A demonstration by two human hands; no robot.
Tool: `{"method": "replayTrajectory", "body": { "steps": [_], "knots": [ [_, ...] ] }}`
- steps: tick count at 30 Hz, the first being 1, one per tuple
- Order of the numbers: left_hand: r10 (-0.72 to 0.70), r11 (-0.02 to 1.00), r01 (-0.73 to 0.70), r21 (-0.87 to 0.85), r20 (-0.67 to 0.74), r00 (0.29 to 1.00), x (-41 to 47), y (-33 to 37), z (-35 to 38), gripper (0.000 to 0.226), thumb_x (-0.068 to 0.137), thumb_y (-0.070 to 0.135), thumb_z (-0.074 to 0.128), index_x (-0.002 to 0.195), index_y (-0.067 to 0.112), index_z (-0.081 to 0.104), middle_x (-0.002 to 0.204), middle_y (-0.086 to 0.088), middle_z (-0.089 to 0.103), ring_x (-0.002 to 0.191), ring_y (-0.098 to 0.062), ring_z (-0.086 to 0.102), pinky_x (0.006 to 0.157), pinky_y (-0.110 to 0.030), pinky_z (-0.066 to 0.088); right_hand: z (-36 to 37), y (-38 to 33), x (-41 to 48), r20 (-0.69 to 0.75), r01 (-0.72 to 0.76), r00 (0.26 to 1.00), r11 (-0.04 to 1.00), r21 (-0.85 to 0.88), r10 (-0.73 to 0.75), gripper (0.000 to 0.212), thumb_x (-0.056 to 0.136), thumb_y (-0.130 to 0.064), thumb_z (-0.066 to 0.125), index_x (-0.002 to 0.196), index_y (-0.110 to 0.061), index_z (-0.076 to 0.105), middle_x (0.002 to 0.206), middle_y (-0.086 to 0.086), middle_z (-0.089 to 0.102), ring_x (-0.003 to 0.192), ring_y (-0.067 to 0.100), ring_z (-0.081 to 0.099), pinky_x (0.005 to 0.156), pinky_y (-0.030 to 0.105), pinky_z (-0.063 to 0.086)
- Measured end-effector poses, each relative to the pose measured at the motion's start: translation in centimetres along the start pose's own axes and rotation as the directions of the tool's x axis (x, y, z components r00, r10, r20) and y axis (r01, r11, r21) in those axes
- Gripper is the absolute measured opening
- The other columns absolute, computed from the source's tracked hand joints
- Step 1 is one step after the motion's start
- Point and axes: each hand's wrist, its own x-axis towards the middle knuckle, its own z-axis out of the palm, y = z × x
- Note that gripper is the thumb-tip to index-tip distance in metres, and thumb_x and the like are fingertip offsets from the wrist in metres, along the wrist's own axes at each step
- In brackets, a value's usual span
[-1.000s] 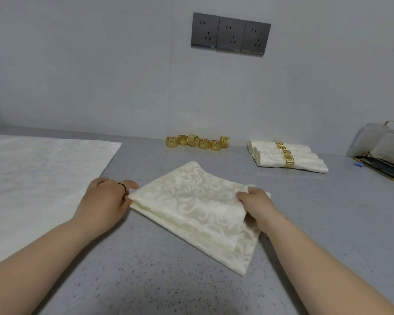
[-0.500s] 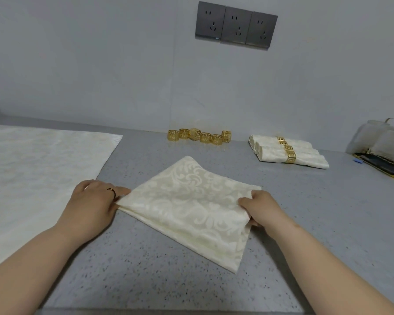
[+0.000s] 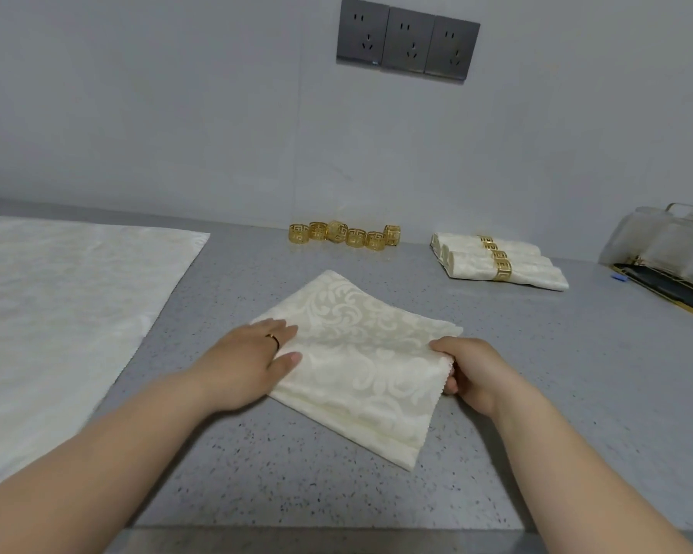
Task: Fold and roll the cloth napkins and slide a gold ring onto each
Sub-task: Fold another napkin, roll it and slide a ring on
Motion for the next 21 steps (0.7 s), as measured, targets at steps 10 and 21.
{"method": "replayTrajectory", "body": {
  "steps": [10, 21],
  "knots": [
    [0.046, 0.999, -0.046, 0.000, 0.098, 0.994, -0.2, -0.7, 1.0, 0.108, 0.054, 0.083, -0.002, 0.147, 0.029, 0.009, 0.153, 0.013, -0.004, 0.142, -0.006, -0.002, 0.107, -0.015, -0.003, -0.7, -0.3, -0.1, -0.050, 0.040, 0.997, 0.932, -0.360, -0.062, 0.025, 0.090, -0.011, 0.045, 0.112, 0.002, 0.046, 0.047, 0.004, 0.051, 0.034, 0.012, 0.041, 0.037, 0.019, 0.028],
    [-0.010, 0.989, 0.005, -0.147, -0.030, 1.000, -0.5, -0.5, 0.9, 0.042, 0.100, 0.027, 0.027, 0.142, 0.029, 0.027, 0.154, 0.010, 0.014, 0.141, -0.005, 0.009, 0.109, -0.015, 0.000, 6.8, 0.3, -4.0, 0.297, 0.391, 0.888, 0.239, -0.889, -0.352, 0.050, 0.099, -0.026, 0.029, 0.146, -0.015, 0.017, 0.156, 0.003, 0.010, 0.143, 0.018, 0.009, 0.116, 0.030, 0.005]
  ]
}}
